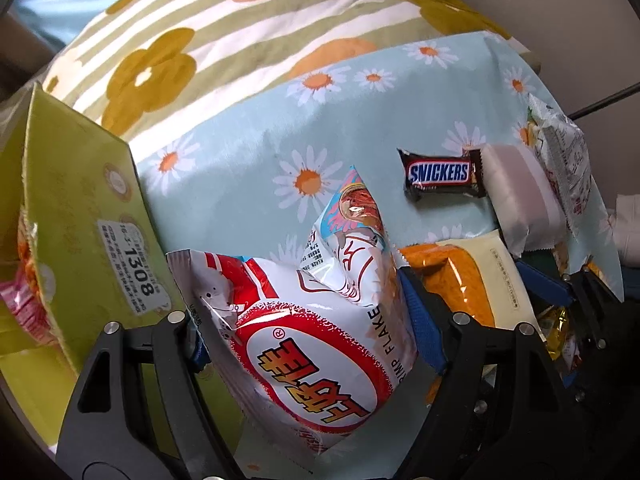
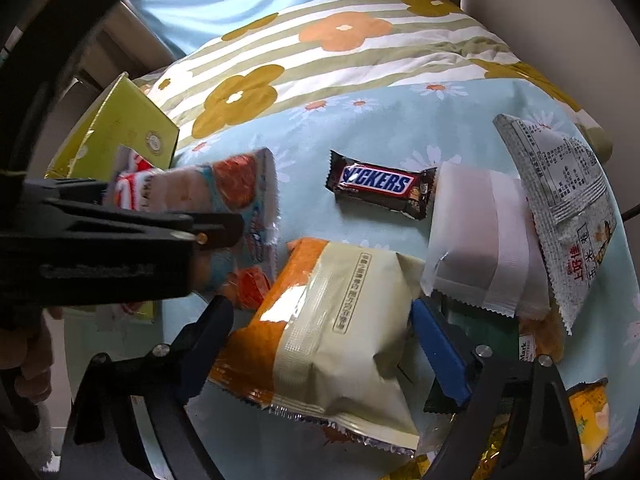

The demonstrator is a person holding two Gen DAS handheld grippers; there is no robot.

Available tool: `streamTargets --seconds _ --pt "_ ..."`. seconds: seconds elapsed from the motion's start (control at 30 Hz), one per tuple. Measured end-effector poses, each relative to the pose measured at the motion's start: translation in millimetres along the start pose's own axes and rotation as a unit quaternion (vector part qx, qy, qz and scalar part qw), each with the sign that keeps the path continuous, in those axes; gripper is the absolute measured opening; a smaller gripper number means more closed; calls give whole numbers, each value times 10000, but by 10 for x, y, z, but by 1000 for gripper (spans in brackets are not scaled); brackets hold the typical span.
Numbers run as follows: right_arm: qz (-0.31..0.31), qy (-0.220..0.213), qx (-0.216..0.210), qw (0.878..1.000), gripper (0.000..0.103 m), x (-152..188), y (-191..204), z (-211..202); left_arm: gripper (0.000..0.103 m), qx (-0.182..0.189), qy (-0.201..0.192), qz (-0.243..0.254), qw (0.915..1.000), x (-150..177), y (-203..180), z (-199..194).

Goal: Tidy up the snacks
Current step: 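Grasp the white red-printed chip bag with the left tool while the right tool grasps a beige cracker pack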

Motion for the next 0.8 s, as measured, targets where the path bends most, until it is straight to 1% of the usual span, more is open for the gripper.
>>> streamTargets --seconds 0.07,0.1,0.17,0.27,0.37,0.6,0.8 --pt "-10 19 69 10000 76 -6 -16 20 75 2 -8 -5 10000 -26 -1 -1" --pt "-31 19 108 9999 74 -5 -24 24 75 10 -22 -21 10000 -36 1 -6" --pt "-31 44 130 9999 66 3 -51 34 75 16 -65 -40 10000 -56 -5 -19" --pt "20 27 110 9999 58 21 -96 8 75 15 -167 -75 9998 -85 -11 -79" --pt "94 -19 -19 10000 55 35 -119 -62 75 6 -275 -119 9996 -99 -17 -160" --pt "87 -163 -253 9995 55 66 -117 -253 74 -13 -585 -250 9980 -72 -28 -448" --pt "-93 -439 -375 9983 55 68 -93 -528 74 -30 -1014 -406 9940 14 -51 -867"
Point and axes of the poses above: each gripper's, at about its wrist camera, not at the fingertips, and z roughly the way its jaws point, y to its left, x to its underside, the point moved 2 cm from there along z, roughly the way its jaws point, and after that the axes turned 9 degrees about x, right-handed, at the moved point
